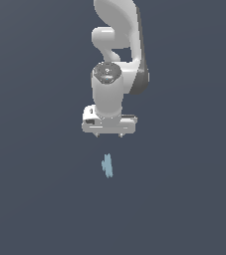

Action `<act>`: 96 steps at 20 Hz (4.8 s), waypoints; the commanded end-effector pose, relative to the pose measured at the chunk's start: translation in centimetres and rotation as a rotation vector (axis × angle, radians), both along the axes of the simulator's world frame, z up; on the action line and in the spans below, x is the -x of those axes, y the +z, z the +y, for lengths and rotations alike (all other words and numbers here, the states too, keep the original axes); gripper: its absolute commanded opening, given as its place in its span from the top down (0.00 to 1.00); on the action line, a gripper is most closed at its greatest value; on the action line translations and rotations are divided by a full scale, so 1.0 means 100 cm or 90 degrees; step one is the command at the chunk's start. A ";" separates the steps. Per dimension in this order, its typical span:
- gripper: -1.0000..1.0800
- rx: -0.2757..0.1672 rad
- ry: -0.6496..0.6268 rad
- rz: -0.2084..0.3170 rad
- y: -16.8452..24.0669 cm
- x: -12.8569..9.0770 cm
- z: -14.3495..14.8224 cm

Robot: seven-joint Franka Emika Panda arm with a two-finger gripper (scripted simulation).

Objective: Pick up the object and move it to a goal position.

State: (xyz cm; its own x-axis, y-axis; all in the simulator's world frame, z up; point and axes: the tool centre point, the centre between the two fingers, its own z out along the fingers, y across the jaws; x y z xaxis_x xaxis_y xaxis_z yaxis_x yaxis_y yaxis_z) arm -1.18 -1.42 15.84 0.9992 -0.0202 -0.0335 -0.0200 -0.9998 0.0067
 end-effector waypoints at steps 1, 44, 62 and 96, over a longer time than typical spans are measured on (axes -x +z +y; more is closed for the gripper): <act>0.04 0.000 0.000 0.000 0.000 0.000 0.000; 0.04 -0.005 0.090 -0.021 -0.099 -0.072 -0.013; 0.04 -0.005 0.090 -0.021 -0.149 -0.071 -0.013; 1.00 -0.005 0.090 -0.021 -0.087 -0.108 0.131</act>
State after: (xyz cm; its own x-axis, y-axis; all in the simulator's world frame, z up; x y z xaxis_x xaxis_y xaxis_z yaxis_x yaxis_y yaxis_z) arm 9.27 10.45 6.61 0.9925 0.1223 0.0004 0.1223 -0.9925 -0.0004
